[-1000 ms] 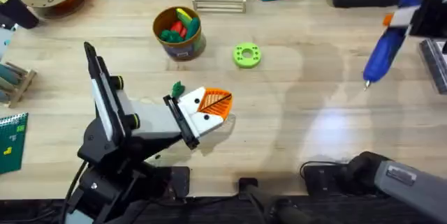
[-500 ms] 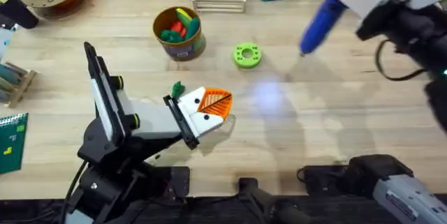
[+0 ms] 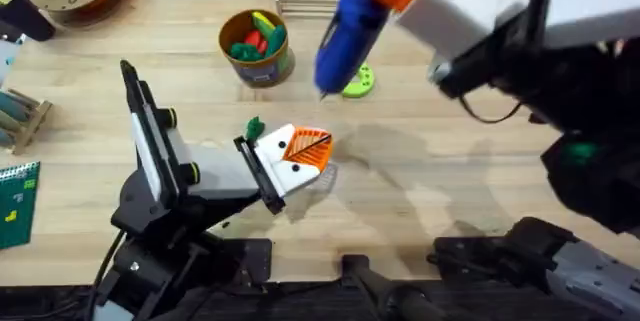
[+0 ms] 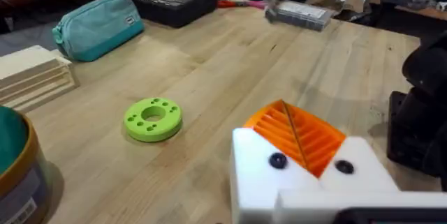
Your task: Pick up the gripper from the table and insert it into the empty holder that is missing its gripper. Then pick up a screw, insert it into the mounting hole, and use the screwdriver to tighten it. Finally, clean up the table by picking up the vegetable and placing it into the bucket.
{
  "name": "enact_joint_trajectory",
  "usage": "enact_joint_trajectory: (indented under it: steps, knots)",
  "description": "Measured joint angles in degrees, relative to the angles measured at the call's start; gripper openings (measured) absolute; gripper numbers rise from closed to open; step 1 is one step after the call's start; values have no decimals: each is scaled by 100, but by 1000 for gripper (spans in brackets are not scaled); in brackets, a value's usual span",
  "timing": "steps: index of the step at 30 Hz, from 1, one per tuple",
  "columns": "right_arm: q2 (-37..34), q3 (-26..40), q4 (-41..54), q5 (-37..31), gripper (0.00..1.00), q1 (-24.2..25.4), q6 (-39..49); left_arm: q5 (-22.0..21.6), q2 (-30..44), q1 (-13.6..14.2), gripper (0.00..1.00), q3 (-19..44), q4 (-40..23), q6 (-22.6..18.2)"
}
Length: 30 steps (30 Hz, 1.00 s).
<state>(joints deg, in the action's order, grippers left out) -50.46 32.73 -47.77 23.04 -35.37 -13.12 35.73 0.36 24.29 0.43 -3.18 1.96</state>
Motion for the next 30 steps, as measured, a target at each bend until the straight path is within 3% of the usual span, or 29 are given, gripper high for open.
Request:
enact_joint_trajectory:
  steps: [5,11,30]
  knots:
    - [-185,0,-30,42,29,-646,-18,0,0,0,13,0,0,45]
    - [-658,0,-530,36,29,-901,-18,0,0,0,13,-1,0,57]
    - [-1122,0,-737,36,29,-1091,-18,0,0,0,13,0,0,64]
